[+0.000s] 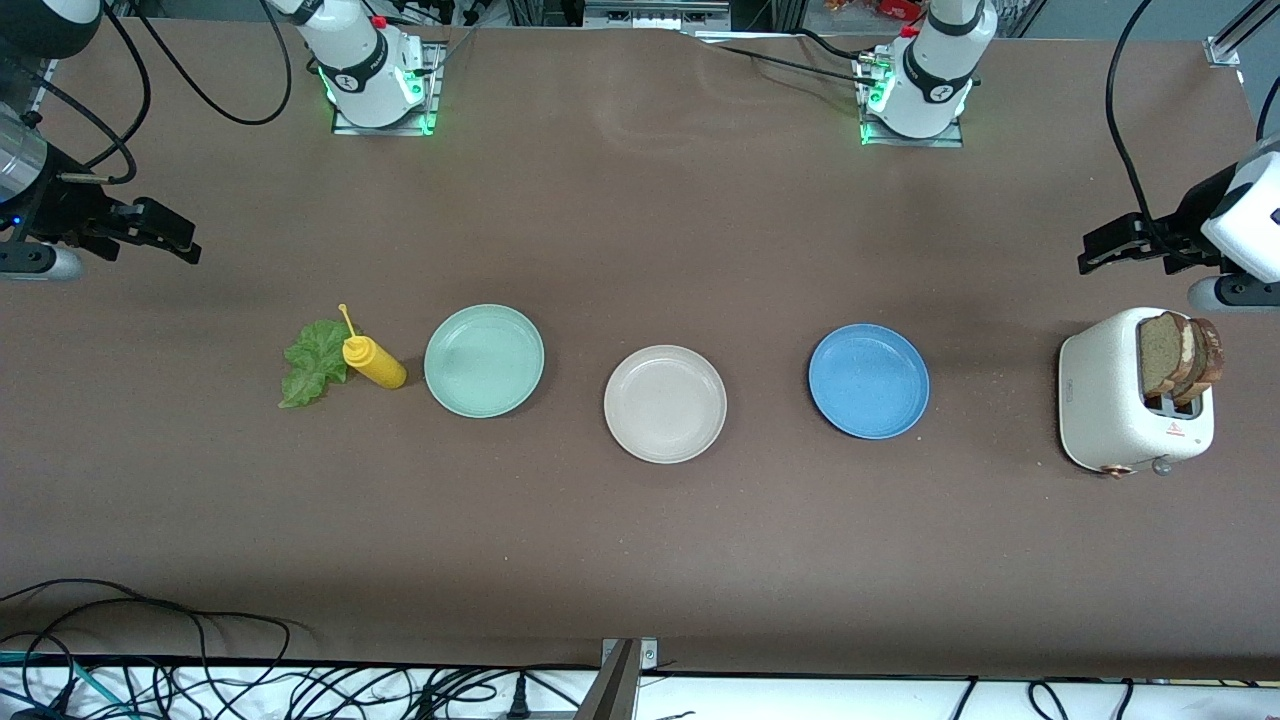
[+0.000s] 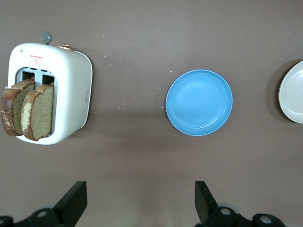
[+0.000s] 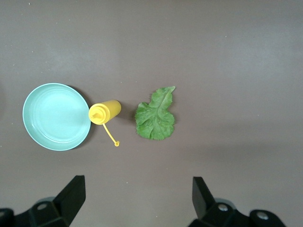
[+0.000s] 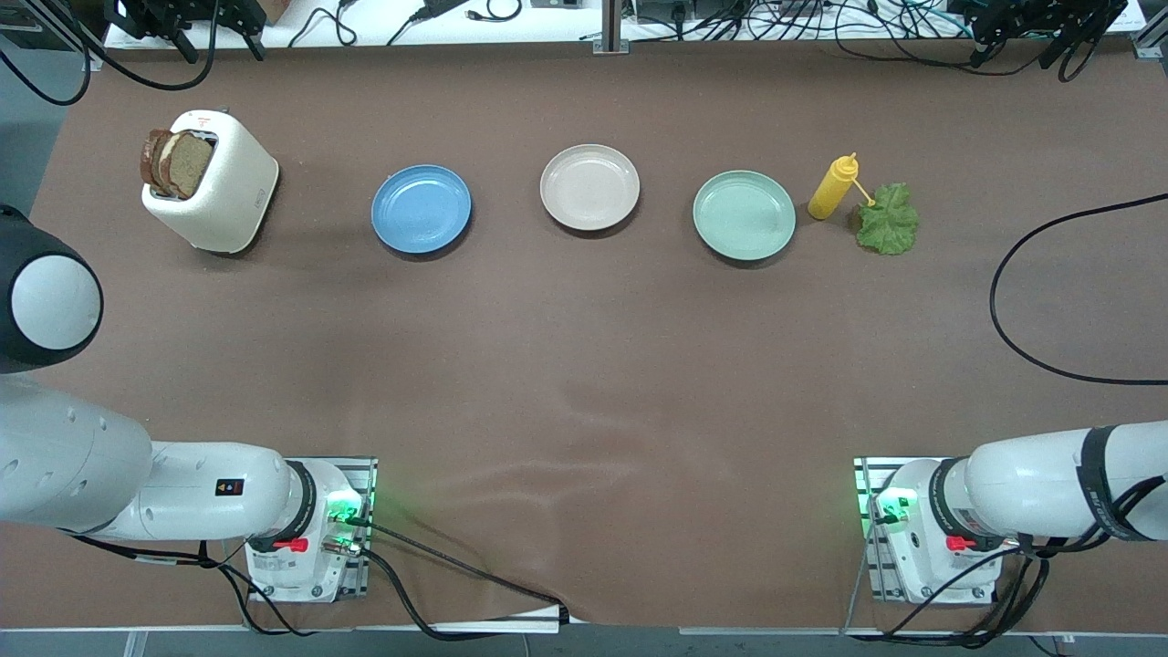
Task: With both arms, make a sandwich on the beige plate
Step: 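Move the left gripper over the toaster toward the bread slices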
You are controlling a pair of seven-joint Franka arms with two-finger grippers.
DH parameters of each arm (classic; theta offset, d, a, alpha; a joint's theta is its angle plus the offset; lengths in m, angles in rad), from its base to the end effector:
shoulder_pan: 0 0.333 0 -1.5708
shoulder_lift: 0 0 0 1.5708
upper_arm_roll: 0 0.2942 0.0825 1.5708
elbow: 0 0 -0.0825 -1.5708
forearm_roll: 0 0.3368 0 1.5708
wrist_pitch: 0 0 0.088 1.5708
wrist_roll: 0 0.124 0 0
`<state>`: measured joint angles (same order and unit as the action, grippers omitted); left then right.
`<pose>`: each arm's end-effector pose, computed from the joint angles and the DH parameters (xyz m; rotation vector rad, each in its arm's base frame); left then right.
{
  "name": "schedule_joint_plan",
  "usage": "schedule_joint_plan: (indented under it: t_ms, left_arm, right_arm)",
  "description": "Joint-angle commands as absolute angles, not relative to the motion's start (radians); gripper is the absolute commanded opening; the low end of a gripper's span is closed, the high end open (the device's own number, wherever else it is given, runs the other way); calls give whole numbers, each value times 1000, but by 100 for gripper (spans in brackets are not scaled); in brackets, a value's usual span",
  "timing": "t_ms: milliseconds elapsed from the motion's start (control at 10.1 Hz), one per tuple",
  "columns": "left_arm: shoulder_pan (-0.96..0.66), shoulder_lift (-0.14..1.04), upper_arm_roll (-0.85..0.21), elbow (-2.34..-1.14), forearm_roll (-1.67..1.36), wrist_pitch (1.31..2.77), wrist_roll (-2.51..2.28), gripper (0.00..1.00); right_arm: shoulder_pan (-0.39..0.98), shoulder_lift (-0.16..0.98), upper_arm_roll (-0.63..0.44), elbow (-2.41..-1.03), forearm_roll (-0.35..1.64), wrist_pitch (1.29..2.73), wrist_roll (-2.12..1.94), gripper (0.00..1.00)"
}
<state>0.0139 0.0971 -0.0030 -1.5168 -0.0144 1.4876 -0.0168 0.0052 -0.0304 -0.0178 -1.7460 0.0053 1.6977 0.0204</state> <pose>0.5223 0.0039 0.5516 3.1208 0.0428 -0.1974 0.5044 -0.0059 0.5371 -3.1353 0.0528 0.0281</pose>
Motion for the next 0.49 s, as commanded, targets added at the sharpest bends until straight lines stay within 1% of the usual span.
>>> schedule_joint_plan:
  t_ms: [0, 395]
  left_arm:
    - [25, 133, -5, -1500, -41, 1476, -6, 100]
    - [73, 227, -3, -1486, -40, 1483, -20, 100]
  right_arm:
    - [5, -20, -14, -1720, 3, 1677, 31, 100]
    - [5, -20, -14, -1720, 3, 1677, 31, 100]
